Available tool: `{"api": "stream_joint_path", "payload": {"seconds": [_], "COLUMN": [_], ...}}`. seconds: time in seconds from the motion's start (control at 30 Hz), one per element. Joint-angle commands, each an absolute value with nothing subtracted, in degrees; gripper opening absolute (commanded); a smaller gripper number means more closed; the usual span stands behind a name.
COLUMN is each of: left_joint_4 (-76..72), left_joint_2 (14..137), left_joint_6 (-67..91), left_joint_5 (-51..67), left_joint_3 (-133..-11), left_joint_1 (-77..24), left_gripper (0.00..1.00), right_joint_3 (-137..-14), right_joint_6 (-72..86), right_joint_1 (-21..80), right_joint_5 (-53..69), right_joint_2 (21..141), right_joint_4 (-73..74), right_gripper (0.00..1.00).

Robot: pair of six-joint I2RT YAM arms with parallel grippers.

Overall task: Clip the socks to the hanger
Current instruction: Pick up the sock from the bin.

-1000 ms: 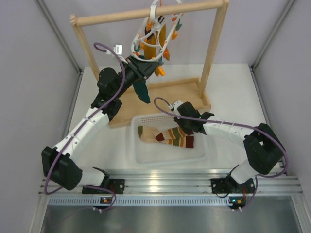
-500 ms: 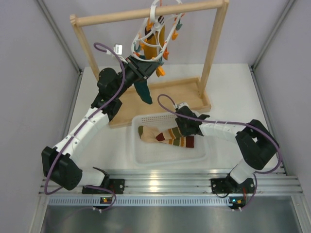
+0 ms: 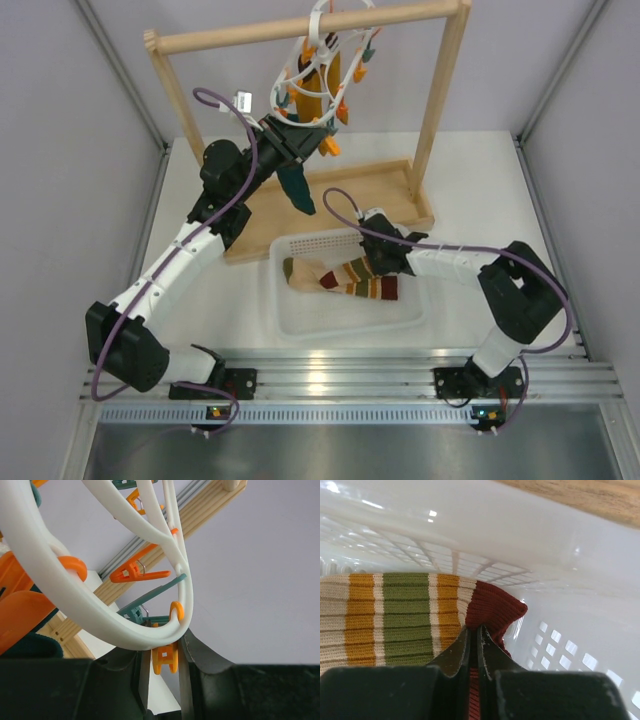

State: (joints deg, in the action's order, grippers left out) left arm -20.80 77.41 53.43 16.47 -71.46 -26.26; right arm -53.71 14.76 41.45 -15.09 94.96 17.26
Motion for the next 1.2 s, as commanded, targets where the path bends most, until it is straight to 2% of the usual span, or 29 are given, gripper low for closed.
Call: {"api": "stream_joint_path", "payload": {"seconds": [0.0, 0.2, 0.3, 0.53, 0.63, 0.9, 1.17], "left_joint_4": [-23.6, -23.3, -23.6, -25.7, -25.7, -27.9, -31.5], "left_joint_2": [77.1, 76.1, 75.9, 76.2, 76.3, 77.1, 77.9], "left_joint_6": [52.6, 51.9, 51.4, 51.7, 52.0, 52.8, 52.7], "left_joint_5": [17.6, 18.2, 19.2, 24.3, 25.5, 30.1, 34.4], "left_joint_3": [-71.5, -70.9, -70.8, -71.5, -71.9, -72.0, -71.6], "left_joint_1": [-26.1, -25.9, -25.9, -25.7, -25.6, -25.6, -25.6], "left_gripper": [0.00, 0.00, 0.00, 0.00, 0.00, 0.00, 0.00], "right_joint_3": [-53.2, -49.9, -47.9, -46.0, -41.8, -38.8, -44.9], "right_joint_6": [11.9, -8.1, -17.9, -38.0, -50.2, -72.2, -80.8], "right_joint_1": [41.3, 41.2, 41.4, 43.2, 43.4, 42.8, 41.9], "right_joint_5": [-11.7, -9.4, -4.3, -0.4, 2.8, 17.1, 24.4], "right_joint_2": [92.7, 75.8, 65.0, 54.1, 50.9, 53.3, 60.5], "right_joint_4": [16.7, 11.7, 8.1, 2.3, -5.9, -25.0, -29.2], "right_gripper": [0.00, 0.00, 0.00, 0.00, 0.00, 0.00, 0.00]}}
